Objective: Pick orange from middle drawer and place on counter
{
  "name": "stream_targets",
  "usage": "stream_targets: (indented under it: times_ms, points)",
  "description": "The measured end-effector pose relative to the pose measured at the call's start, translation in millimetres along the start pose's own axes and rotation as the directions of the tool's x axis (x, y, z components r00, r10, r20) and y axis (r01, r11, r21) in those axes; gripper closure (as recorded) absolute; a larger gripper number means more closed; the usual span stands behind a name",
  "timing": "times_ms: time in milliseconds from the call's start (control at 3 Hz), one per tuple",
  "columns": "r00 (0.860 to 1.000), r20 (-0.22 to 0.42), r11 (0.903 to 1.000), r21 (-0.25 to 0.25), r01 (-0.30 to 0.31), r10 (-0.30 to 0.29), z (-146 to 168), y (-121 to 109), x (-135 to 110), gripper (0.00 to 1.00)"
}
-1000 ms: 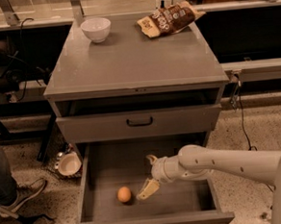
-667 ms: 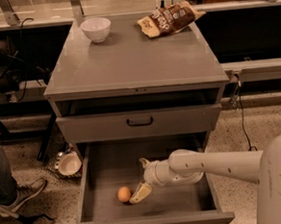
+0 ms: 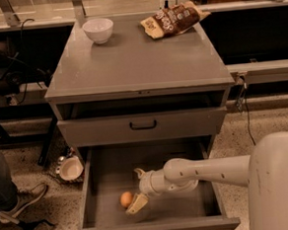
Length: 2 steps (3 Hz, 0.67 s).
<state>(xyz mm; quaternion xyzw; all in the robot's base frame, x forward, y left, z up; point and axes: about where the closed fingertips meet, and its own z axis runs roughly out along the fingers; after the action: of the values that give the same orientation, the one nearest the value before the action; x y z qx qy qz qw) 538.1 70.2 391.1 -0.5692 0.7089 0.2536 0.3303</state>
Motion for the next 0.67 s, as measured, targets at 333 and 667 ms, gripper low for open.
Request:
stream_targets:
  times_ms: [333, 667]
  points:
    - [0.999, 0.01, 0.9992, -0.024, -0.03, 0.03, 10.1, 8.1, 9.0, 0.0]
    - [0.999, 0.005, 0.9989, -0.033, -0.032, 0.032, 16.3, 11.6, 12.1, 0.0]
